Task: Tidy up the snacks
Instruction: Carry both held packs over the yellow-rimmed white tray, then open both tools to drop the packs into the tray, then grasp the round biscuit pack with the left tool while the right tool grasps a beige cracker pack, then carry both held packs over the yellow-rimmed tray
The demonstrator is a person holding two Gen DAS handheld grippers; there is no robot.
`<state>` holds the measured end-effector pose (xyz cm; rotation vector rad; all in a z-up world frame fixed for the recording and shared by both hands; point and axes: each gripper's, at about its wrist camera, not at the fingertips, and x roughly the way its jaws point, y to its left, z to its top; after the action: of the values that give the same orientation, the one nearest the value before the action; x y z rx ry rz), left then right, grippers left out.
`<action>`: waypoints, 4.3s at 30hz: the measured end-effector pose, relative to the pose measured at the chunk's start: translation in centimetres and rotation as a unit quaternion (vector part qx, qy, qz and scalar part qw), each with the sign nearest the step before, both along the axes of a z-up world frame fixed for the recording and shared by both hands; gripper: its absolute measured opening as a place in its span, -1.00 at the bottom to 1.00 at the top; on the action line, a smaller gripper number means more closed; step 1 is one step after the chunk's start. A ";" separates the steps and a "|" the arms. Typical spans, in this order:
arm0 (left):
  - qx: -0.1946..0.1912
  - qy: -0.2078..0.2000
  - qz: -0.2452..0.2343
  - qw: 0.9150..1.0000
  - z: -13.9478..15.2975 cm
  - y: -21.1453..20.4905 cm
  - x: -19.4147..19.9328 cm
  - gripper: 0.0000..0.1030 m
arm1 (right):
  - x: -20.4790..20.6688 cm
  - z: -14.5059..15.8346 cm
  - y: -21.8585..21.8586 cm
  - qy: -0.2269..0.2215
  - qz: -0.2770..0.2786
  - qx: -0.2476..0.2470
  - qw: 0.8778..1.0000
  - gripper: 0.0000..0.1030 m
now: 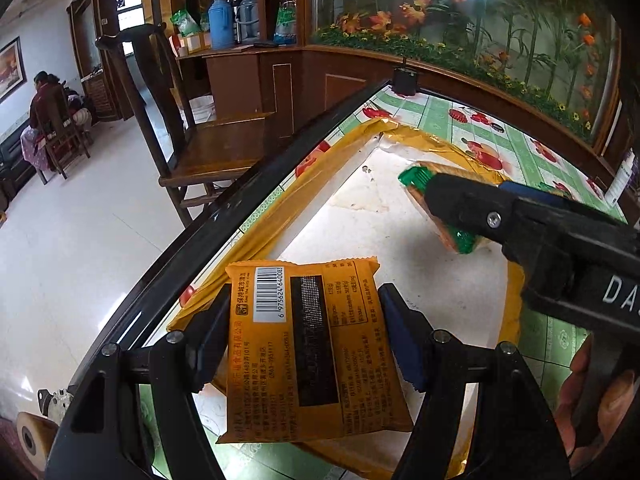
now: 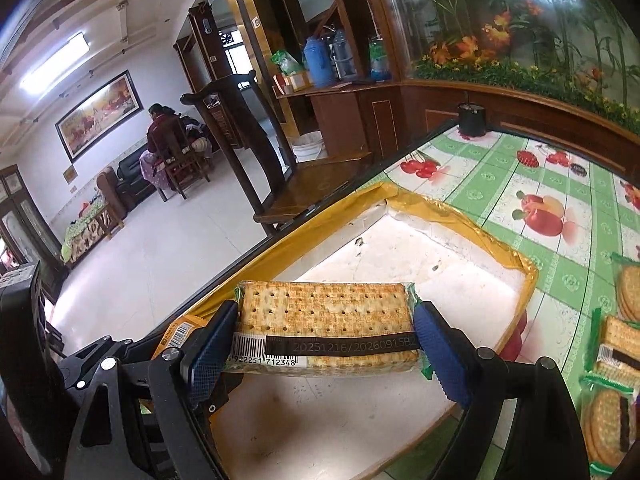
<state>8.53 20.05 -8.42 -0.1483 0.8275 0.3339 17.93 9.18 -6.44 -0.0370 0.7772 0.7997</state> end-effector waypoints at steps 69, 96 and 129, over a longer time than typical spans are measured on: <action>0.008 0.102 -0.249 0.963 -0.2 -27.4 11.9 0.67 | -5.8 -2.4 -31.7 0.008 -0.274 -0.083 0.958 0.99; -0.019 0.124 -0.277 0.953 -2.6 -26.5 12.1 0.67 | -7.7 -0.7 -28.3 -0.096 -0.032 -0.228 0.968 1.00; -0.016 0.120 -0.276 0.954 -2.6 -22.9 12.3 0.55 | -6.3 -4.4 -26.1 -0.006 -0.051 -0.193 0.980 0.37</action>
<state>20.80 -2.81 -11.05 0.0986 1.0764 -0.1933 11.62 -16.89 -10.83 -0.3464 0.9073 0.5413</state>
